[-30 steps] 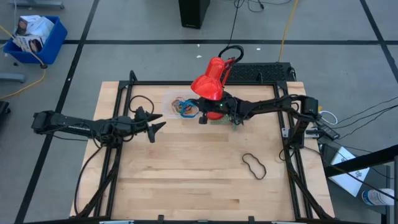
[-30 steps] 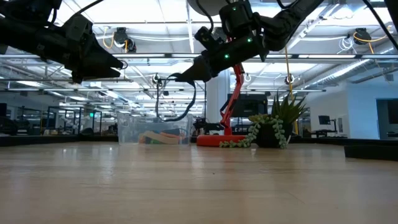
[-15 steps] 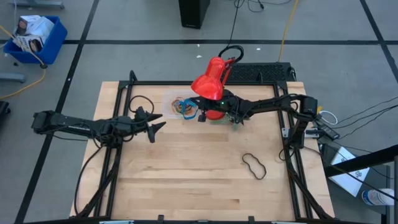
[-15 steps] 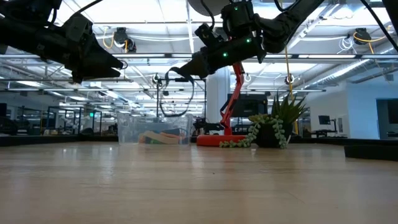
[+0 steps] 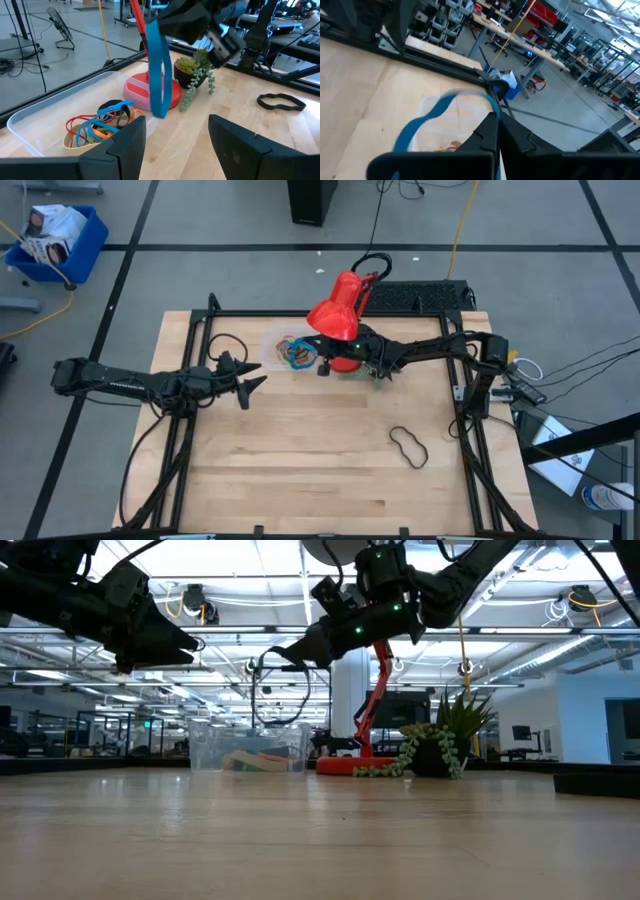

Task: Pick and place rubber bands into bin
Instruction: Put the blue rubber band into the transparent bin

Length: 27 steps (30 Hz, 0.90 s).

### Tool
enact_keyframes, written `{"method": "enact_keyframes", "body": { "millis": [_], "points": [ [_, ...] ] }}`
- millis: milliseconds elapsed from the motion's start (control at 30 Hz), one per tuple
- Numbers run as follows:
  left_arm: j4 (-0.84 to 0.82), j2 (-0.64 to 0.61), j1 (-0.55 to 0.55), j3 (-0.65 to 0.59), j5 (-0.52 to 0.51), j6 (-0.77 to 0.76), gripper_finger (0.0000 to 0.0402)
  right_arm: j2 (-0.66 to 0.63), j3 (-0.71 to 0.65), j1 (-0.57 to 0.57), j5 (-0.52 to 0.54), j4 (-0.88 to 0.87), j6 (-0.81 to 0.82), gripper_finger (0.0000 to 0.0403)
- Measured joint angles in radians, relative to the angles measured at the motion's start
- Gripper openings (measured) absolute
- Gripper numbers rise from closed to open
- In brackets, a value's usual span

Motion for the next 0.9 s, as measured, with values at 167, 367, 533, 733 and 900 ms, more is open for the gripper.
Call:
{"method": "enact_keyframes", "body": {
  "millis": [167, 367, 533, 733, 900],
  "points": [
    [0.001, 0.0, 0.0, 0.0, 0.0, 0.0, 0.0223, 0.06, 0.026, -0.005, 0.0, 0.015, -0.027, 0.0],
    [0.001, 0.0, 0.0, 0.0, 0.0, 0.0, 0.0223, 0.14, 0.097, -0.005, 0.001, 0.015, -0.087, 0.0],
    [-0.001, 0.0, 0.0, 0.0, 0.0, 0.0, 0.0223, 0.182, 0.146, -0.012, 0.005, 0.012, -0.135, 0.0],
    [-0.001, 0.0, 0.0, 0.0, 0.0, 0.0, 0.0223, 0.194, 0.165, -0.028, 0.011, 0.035, -0.142, 0.0],
    [-0.002, 0.0, 0.0, 0.0, 0.0, 0.0, 0.0223, 0.194, 0.166, -0.032, 0.017, 0.104, -0.157, 0.0]
  ]
}}
